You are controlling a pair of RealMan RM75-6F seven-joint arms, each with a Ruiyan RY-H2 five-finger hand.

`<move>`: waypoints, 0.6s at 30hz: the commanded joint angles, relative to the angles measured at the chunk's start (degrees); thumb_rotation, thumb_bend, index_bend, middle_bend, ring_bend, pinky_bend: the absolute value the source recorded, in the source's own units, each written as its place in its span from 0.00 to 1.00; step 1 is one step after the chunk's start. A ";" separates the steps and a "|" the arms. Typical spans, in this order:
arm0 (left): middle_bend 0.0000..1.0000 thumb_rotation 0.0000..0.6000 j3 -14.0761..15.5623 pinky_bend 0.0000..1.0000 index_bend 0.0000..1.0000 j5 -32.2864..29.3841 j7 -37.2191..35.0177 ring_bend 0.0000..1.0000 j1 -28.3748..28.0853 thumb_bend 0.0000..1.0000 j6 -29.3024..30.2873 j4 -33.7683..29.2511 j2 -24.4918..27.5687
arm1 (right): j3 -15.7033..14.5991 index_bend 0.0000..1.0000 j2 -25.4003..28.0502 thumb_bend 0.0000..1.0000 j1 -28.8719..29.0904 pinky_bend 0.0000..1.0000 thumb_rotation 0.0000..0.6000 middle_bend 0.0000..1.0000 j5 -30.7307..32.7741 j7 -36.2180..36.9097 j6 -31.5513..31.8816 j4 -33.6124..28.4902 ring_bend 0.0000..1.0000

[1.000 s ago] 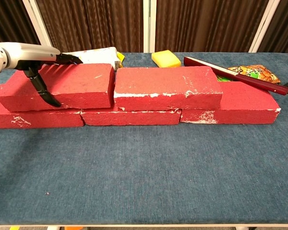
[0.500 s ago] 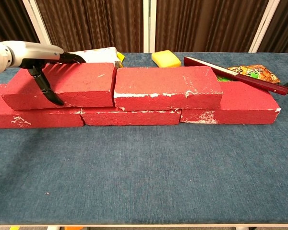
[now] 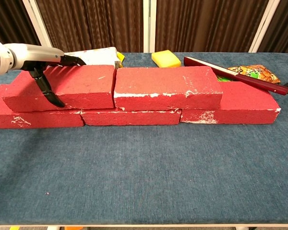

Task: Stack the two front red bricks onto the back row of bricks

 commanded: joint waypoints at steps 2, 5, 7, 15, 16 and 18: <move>0.13 1.00 0.29 0.19 0.00 -0.30 0.14 0.09 -0.33 0.12 -0.33 0.04 -0.10 | -0.04 0.00 -0.09 0.00 -0.03 0.00 1.00 0.00 0.07 0.16 -0.11 0.24 0.00; 0.13 1.00 0.51 0.19 0.00 -0.39 0.11 0.09 -0.47 0.13 -0.42 0.05 -0.13 | -0.07 0.00 -0.26 0.00 0.07 0.00 1.00 0.00 0.24 0.41 -0.48 0.60 0.00; 0.13 1.00 0.54 0.19 0.00 -0.45 0.01 0.09 -0.53 0.12 -0.33 0.11 -0.13 | -0.09 0.00 -0.36 0.00 0.08 0.00 1.00 0.00 0.21 0.55 -0.54 0.77 0.00; 0.13 1.00 0.65 0.19 0.00 -0.65 -0.24 0.09 -0.73 0.12 0.01 0.03 -0.20 | -0.02 0.00 -0.59 0.00 0.12 0.00 1.00 0.00 0.02 1.25 -0.62 1.35 0.00; 0.13 1.00 0.69 0.19 0.00 -0.76 -0.24 0.09 -0.77 0.13 0.05 0.03 -0.28 | -0.03 0.00 -0.64 0.00 0.14 0.00 1.00 0.00 -0.01 1.34 -0.68 1.45 0.00; 0.13 1.00 0.75 0.19 0.00 -0.93 -0.24 0.09 -0.88 0.12 0.00 0.02 -0.36 | -0.09 0.00 -0.71 0.00 0.13 0.00 1.00 0.00 -0.12 1.39 -0.68 1.53 0.00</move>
